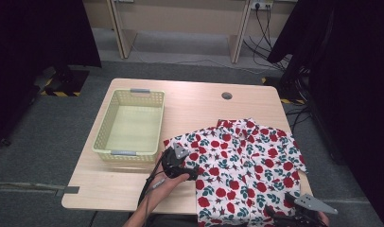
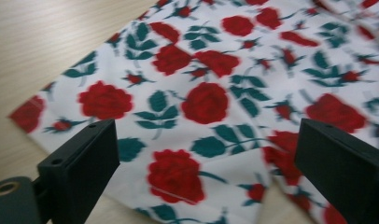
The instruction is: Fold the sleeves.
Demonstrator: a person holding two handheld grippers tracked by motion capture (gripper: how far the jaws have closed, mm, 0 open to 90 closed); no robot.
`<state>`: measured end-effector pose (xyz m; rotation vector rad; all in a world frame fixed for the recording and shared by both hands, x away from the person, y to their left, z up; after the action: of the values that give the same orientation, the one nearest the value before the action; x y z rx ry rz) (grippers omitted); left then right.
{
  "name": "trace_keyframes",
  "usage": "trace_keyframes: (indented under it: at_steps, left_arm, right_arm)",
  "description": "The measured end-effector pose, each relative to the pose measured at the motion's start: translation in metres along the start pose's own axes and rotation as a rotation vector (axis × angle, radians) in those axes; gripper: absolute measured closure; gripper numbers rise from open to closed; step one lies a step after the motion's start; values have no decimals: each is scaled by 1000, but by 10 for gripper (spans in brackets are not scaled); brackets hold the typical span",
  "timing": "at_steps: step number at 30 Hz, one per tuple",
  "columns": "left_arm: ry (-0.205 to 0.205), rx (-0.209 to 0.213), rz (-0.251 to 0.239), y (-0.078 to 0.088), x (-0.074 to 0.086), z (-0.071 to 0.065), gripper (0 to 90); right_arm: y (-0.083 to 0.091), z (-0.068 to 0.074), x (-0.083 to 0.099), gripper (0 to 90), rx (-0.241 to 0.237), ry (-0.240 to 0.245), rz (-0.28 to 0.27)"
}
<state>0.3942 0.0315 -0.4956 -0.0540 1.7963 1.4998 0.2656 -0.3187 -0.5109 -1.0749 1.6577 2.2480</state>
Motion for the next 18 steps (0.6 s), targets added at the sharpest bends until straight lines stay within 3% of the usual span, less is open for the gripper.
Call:
trace_keyframes:
  at_steps: [1,3,8,12,15,18]
  left_arm:
    - [0,-16,6,-1,0,1,75]
    - [32,0,24,-4,0,3,91]
    - [64,-4,63,-16,5,10,136]
    - [64,-23,58,-18,5,14,149]
    - [51,-35,35,-17,5,13,227]
    - [30,-19,18,-16,4,10,361]
  right_arm:
    - [0,0,0,58,-1,3,-1]
    - [-1,1,0,58,-5,3,1]
    - [-1,1,0,58,-7,5,0]
    - [-1,-1,1,58,-4,0,3]
    - [-2,0,0,59,-4,5,3]
    - [-1,0,0,59,-5,1,3]
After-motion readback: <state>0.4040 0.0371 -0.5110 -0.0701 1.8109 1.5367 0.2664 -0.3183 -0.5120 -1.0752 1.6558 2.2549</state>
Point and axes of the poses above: each handheld gripper's, and its own axes: y roughly backward along the jaws, x roughly out of its underside, z roughly to its left, the point moved 5 cm from there along -y, roughly forward along the jaws, and after that the axes turned 14 degrees about z, right-handed, at the moved point
